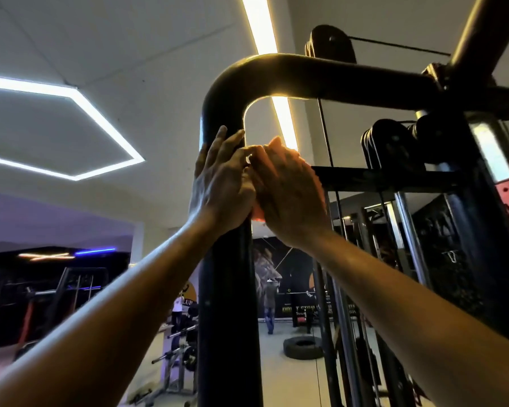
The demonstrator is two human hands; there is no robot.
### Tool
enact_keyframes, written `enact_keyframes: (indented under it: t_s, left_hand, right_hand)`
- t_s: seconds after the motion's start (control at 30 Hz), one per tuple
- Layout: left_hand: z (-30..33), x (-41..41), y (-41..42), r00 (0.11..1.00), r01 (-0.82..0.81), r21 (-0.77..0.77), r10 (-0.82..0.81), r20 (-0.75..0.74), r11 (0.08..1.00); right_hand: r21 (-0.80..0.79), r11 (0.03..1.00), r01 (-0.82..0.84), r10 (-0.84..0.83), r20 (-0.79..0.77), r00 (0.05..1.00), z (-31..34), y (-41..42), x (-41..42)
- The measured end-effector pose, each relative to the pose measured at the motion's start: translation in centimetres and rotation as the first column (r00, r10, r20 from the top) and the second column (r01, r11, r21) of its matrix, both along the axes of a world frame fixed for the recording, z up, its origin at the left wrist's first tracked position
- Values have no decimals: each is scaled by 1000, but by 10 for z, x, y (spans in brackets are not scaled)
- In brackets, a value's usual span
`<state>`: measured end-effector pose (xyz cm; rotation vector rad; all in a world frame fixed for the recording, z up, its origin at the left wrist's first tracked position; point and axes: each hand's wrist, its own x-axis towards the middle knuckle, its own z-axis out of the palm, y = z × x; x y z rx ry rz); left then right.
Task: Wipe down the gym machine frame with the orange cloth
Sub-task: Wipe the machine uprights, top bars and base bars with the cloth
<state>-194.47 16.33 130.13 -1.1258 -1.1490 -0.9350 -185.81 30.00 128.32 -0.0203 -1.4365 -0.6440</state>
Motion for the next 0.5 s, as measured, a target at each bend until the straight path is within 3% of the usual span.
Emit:
enact_keyframes:
  t_s: [0.07,0.17,0.23,0.3,0.43,0.5]
  left_hand:
    - [1,-1,-1,1000,-20,-16,20,-3,1000]
    - [1,-1,0,998,-61,-45,59,-36,997]
    - [1,0,1,998,-64,-42,63,-25,997]
    - [-1,4,2,998,-61,-33,61,-16,998]
    - [-4,4,2,997,-71,-59,70,-21,996]
    - [-3,1,4,994,-98,-69,95,-50,993]
  right_hand:
    - [-17,999,32,-32,33,999,4,31,17]
    - [-189,976,105,-105,9,994,5,64,26]
    - [-265,963,-49,10,-145,989,5,46,11]
    - [-269,957,-113,63,-189,980,3,17,-10]
    - [-106,994,-6,12,63,998,-2,16,-7]
    - [-23,1000,2,0,115,993,3,38,18]
